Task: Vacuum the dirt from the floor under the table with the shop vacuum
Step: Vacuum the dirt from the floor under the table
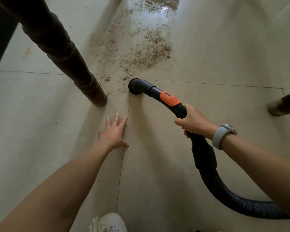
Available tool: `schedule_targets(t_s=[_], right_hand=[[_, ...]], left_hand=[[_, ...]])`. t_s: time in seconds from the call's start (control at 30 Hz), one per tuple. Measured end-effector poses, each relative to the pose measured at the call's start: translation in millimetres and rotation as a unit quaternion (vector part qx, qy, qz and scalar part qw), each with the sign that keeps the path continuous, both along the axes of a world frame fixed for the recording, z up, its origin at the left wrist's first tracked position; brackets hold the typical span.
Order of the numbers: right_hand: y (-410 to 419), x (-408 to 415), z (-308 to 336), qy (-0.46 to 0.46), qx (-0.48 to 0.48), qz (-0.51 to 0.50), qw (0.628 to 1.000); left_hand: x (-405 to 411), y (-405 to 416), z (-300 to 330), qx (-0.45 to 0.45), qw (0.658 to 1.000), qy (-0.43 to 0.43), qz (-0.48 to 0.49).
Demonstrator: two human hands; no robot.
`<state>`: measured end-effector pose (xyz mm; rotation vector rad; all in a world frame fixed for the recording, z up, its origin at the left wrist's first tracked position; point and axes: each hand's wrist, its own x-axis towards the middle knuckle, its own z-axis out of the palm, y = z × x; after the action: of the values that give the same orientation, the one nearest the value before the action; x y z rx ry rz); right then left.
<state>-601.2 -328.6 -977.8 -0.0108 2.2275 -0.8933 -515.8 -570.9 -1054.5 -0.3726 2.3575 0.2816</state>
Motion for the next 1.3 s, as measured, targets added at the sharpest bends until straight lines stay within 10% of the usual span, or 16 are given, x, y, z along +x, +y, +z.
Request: schedule_targets(t_s=[1.3], right_hand=[[-41.4,-8.0,3.5,0.029,0.009,0.02,0.999]], left_hand=[[5.8,-6.8,-1.6,0.002,0.998,0.049,-0.027]])
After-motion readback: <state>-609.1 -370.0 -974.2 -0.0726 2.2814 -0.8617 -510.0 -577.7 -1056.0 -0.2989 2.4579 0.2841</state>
